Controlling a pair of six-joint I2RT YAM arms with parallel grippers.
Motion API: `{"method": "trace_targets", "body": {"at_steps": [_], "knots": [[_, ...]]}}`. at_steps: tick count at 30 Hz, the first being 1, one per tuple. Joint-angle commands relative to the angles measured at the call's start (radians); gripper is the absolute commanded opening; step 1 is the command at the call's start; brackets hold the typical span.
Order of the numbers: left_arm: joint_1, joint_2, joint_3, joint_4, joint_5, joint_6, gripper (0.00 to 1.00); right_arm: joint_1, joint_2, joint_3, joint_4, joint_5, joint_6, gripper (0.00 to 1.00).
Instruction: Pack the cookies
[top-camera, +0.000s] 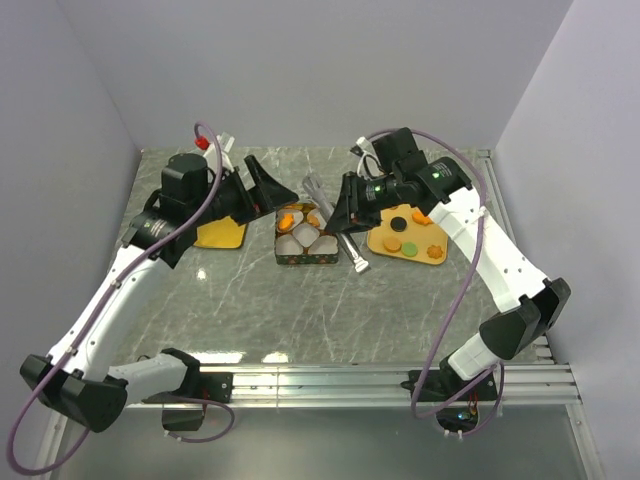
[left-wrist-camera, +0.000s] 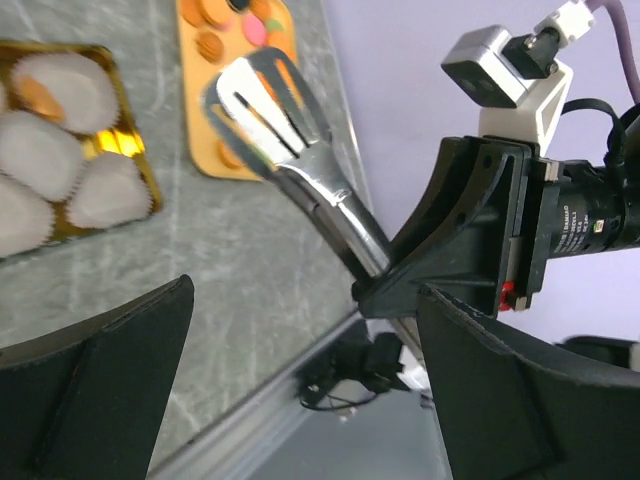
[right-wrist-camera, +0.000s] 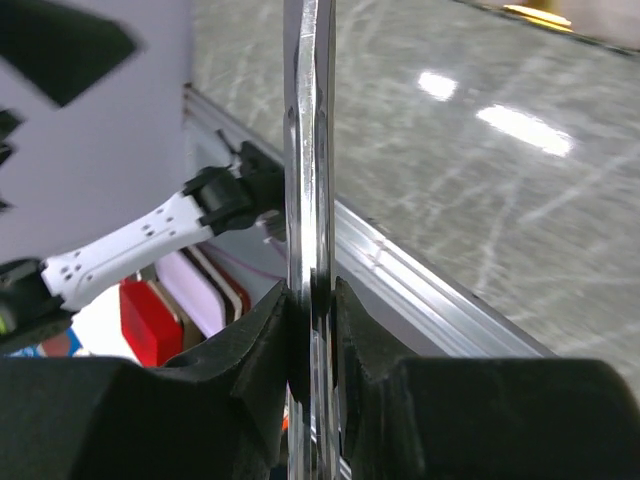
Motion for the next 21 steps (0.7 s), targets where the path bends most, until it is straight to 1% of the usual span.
{"method": "trace_targets", "body": {"at_steps": [1,6,10,15,17,21], "knots": [[-0.003,0.010,0.050,0.074,0.150,-0.103,1.00,0.038,-0.033,0.049,0.105,-0.034,0.049,0.28],[-0.005,0.025,0.033,0.070,0.129,-0.137,0.99,0.102,0.009,0.115,0.113,-0.020,0.055,0.29],[-0.005,0.047,0.030,0.067,0.126,-0.143,0.99,0.151,0.065,0.213,0.099,-0.002,0.032,0.29],[-0.005,0.082,0.068,0.034,0.097,-0.137,0.99,0.205,0.137,0.340,0.023,0.053,-0.025,0.29],[-0.005,0.094,0.088,0.033,0.092,-0.142,0.99,0.223,0.167,0.369,-0.016,0.076,-0.049,0.29],[-0.005,0.119,0.143,-0.004,0.058,-0.128,0.99,0.256,0.193,0.411,-0.040,0.139,-0.072,0.29]]}}
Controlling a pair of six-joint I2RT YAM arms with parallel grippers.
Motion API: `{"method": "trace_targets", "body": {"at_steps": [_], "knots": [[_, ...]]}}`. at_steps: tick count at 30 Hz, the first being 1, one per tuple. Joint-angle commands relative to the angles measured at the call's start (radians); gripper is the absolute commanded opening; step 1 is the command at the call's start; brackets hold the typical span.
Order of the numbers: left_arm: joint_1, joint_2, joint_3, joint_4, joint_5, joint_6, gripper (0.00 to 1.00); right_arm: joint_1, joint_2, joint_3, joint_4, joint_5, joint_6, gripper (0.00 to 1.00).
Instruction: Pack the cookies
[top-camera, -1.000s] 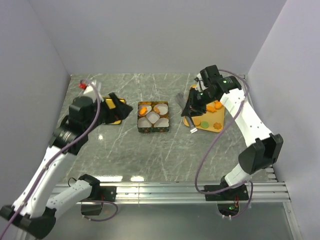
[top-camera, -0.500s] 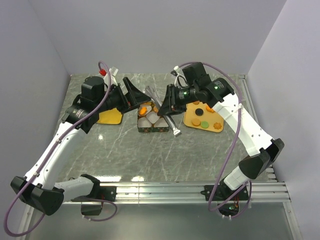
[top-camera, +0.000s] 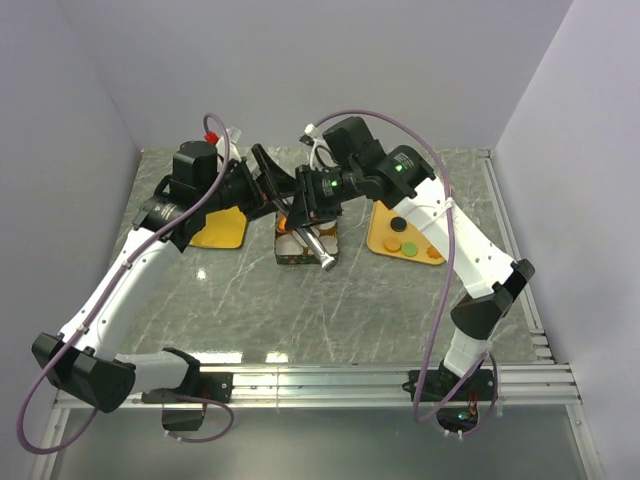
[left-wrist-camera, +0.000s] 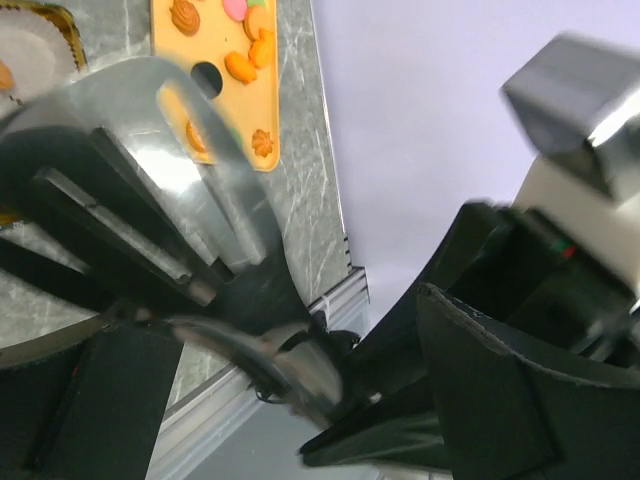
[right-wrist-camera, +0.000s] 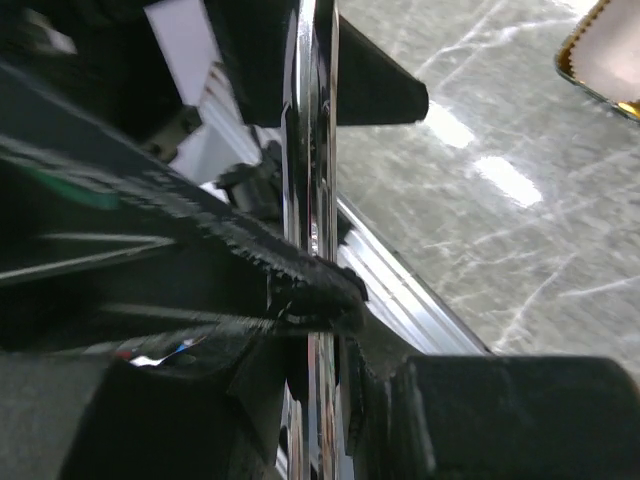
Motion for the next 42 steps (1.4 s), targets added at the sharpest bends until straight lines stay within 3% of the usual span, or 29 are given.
{"method": "trace_targets", "body": {"at_steps": [1,5,8,11,13,18,24,27,31,42], "knots": [[-0.005,0.019,0.089,-0.031,-0.041,0.010,0.99,0.032,-0.001,0.068,-0.029,0.066,-0.051,0.29],[-0.005,0.063,0.137,-0.088,-0.053,0.028,0.97,0.050,-0.011,0.060,-0.004,0.098,-0.054,0.29],[-0.005,0.071,0.127,-0.088,-0.054,0.033,0.87,0.064,-0.017,0.068,0.004,0.123,-0.062,0.29],[-0.005,0.075,0.106,-0.073,-0.033,0.033,0.72,0.073,-0.024,0.075,0.004,0.149,-0.068,0.29],[-0.005,0.081,0.104,-0.073,-0.022,0.039,0.54,0.075,-0.028,0.081,0.005,0.161,-0.071,0.29],[-0.005,0.088,0.106,-0.074,-0.022,0.050,0.23,0.076,-0.034,0.066,0.030,0.160,-0.072,0.29],[-0.005,0.078,0.109,-0.063,-0.048,0.033,0.04,0.082,-0.037,0.028,0.070,0.154,-0.062,0.33],[-0.005,0.052,0.100,-0.040,-0.071,0.008,0.00,0.084,-0.054,-0.015,0.116,0.143,-0.048,0.47],[0.000,-0.024,0.039,0.053,-0.091,-0.035,0.00,0.084,-0.086,-0.087,0.195,0.093,-0.011,0.56],[0.052,-0.150,-0.063,0.233,-0.071,-0.090,0.00,0.082,-0.215,-0.395,0.577,-0.124,0.176,0.61]]}}
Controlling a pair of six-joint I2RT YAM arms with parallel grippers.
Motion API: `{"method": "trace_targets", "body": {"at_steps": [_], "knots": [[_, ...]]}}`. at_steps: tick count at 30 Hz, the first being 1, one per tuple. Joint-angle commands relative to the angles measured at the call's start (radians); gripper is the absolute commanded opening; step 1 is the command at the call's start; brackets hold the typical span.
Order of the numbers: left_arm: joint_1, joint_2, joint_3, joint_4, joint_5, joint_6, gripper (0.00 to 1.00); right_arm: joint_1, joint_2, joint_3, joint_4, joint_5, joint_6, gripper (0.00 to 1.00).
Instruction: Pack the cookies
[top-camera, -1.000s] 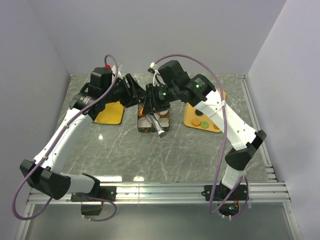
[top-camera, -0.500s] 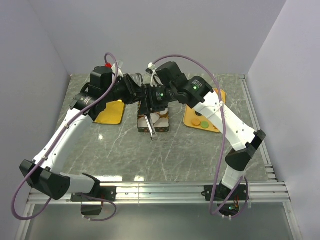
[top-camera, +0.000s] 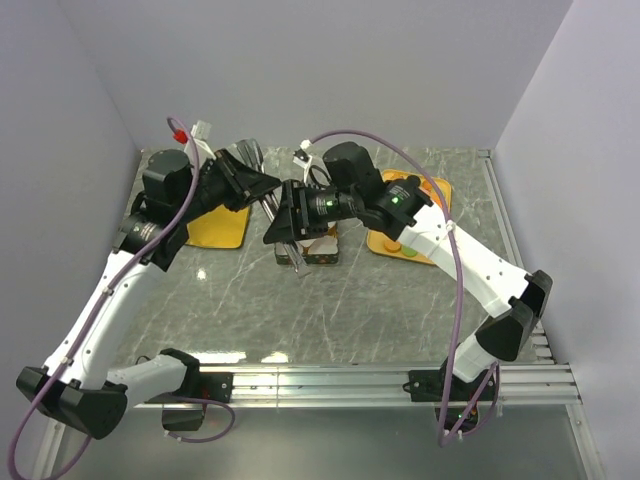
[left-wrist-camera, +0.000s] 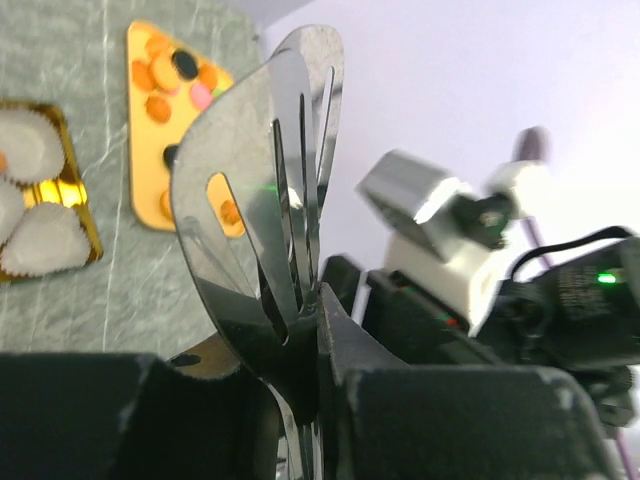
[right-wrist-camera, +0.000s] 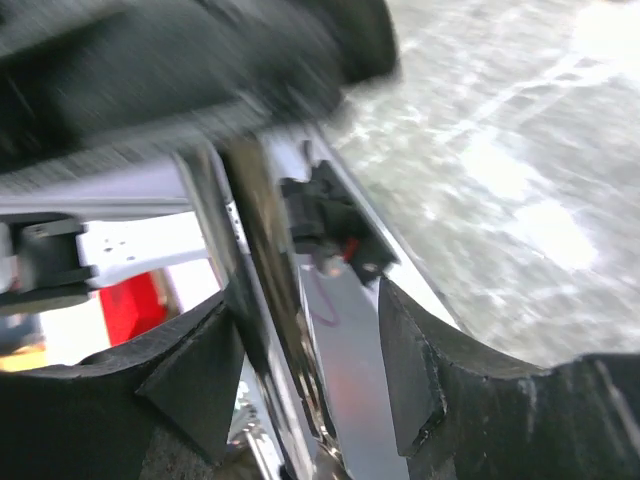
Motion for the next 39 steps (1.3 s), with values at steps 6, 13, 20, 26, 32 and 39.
{"method": "trace_targets", "body": {"at_steps": [6,13,20,26,32,39], "knots": [[0.012,-0.046,-0.016,0.124,-0.005,-0.017,0.00,0.008,-0.088,-0.117,0.312,-0.150,0.157,0.53],[0.012,-0.062,-0.044,0.130,-0.029,-0.004,0.00,0.010,-0.088,-0.138,0.424,-0.200,0.224,0.24],[0.013,-0.063,-0.042,0.082,-0.075,0.035,0.33,0.010,-0.086,-0.132,0.341,-0.174,0.183,0.06],[0.013,-0.089,-0.021,-0.071,-0.176,0.139,0.83,-0.031,-0.066,-0.042,0.076,-0.037,0.071,0.04],[0.018,-0.181,-0.064,-0.243,-0.354,0.262,0.99,-0.142,-0.022,0.057,-0.296,0.206,-0.075,0.02],[0.024,-0.357,-0.269,-0.341,-0.456,0.345,0.99,-0.321,0.066,-0.020,-0.619,0.499,-0.211,0.03]]}}
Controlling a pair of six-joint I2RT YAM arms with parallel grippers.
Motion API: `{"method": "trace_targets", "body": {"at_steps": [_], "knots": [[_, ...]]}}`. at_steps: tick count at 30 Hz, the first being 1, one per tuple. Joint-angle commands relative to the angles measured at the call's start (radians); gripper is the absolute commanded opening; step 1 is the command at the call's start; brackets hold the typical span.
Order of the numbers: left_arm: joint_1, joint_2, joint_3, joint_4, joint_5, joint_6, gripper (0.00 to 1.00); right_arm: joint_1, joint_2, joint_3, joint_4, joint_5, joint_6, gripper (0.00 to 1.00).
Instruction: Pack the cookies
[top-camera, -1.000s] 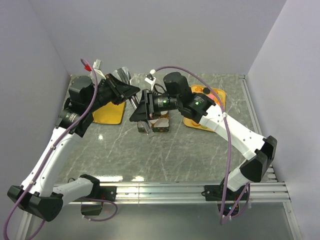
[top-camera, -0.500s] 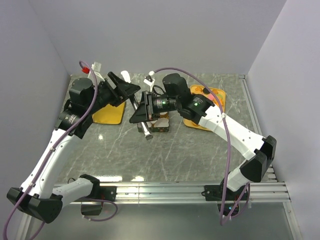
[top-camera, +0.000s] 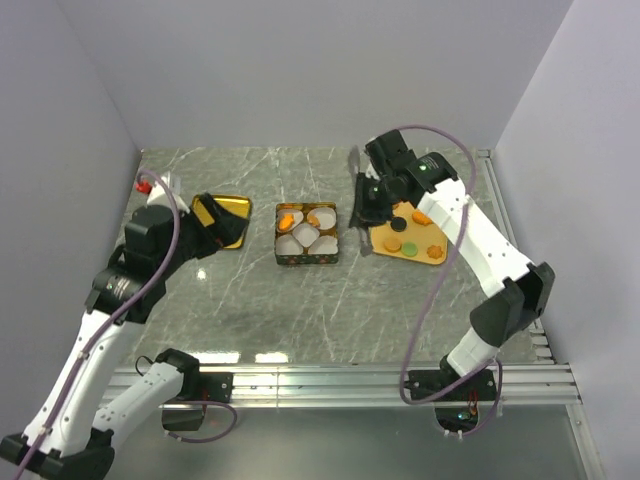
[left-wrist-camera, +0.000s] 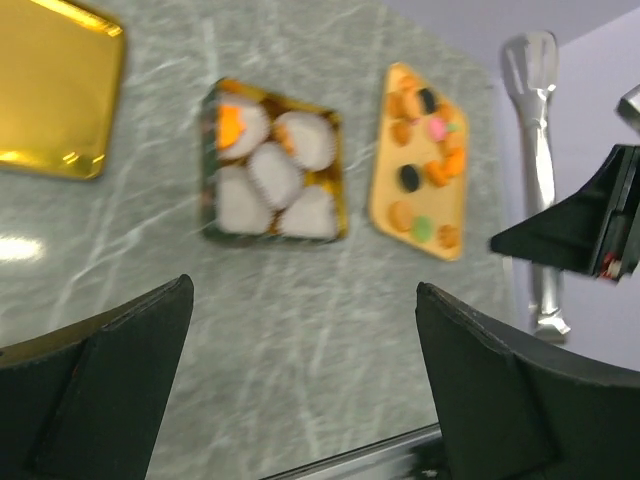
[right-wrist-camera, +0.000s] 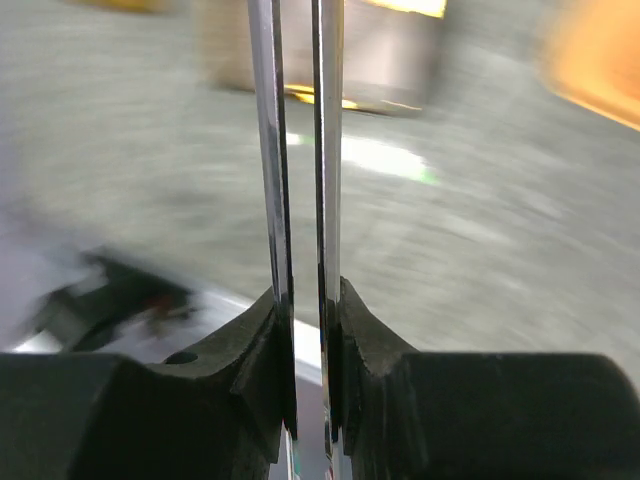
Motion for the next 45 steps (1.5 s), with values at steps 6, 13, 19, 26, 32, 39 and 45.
{"method": "trace_targets", "body": {"at_steps": [6,13,19,26,32,39,45], "knots": [[0.010,-0.160,-0.224,-0.046,-0.104,0.105,0.99,-0.170,0.080,-0.145,-0.252,0.212,-0.119,0.11],[0.011,-0.149,-0.226,-0.014,-0.108,0.128,0.99,-0.268,0.146,-0.201,-0.229,0.119,-0.140,0.19],[0.014,-0.105,-0.220,0.007,-0.137,0.180,0.99,-0.279,0.233,-0.162,-0.228,0.045,-0.145,0.28],[0.080,-0.122,-0.246,0.046,-0.080,0.194,0.99,-0.278,0.279,-0.153,-0.232,0.065,-0.139,0.36],[0.096,-0.114,-0.251,0.050,-0.072,0.195,0.99,-0.276,0.284,-0.150,-0.243,0.113,-0.132,0.45],[0.097,-0.111,-0.251,0.050,-0.074,0.194,1.00,-0.278,0.299,-0.090,-0.278,0.159,-0.119,0.45],[0.097,-0.108,-0.249,0.052,-0.071,0.195,0.99,-0.278,0.310,-0.017,-0.329,0.211,-0.112,0.46]]}}
